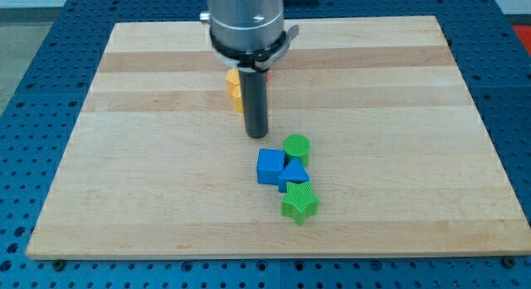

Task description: Move the green circle to the right of the blue triangle

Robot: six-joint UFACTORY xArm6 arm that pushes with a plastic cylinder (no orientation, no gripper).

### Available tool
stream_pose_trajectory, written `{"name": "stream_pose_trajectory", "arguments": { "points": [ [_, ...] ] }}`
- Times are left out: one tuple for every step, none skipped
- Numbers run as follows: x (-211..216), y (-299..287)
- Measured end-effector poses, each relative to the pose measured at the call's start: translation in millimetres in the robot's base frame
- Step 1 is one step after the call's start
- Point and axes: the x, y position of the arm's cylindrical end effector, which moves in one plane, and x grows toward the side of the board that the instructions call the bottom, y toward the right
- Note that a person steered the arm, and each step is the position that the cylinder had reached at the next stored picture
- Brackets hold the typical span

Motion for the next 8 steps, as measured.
{"name": "stream_pose_trajectory", "arguments": {
  "points": [
    [0.0, 41.1],
    [8.8, 45.6],
    [19.5, 45.6],
    [28.5, 45.6],
    [30.3, 45.6],
    [30.3, 45.6],
    [34.9, 45.6],
    [41.0, 45.6]
  ]
}}
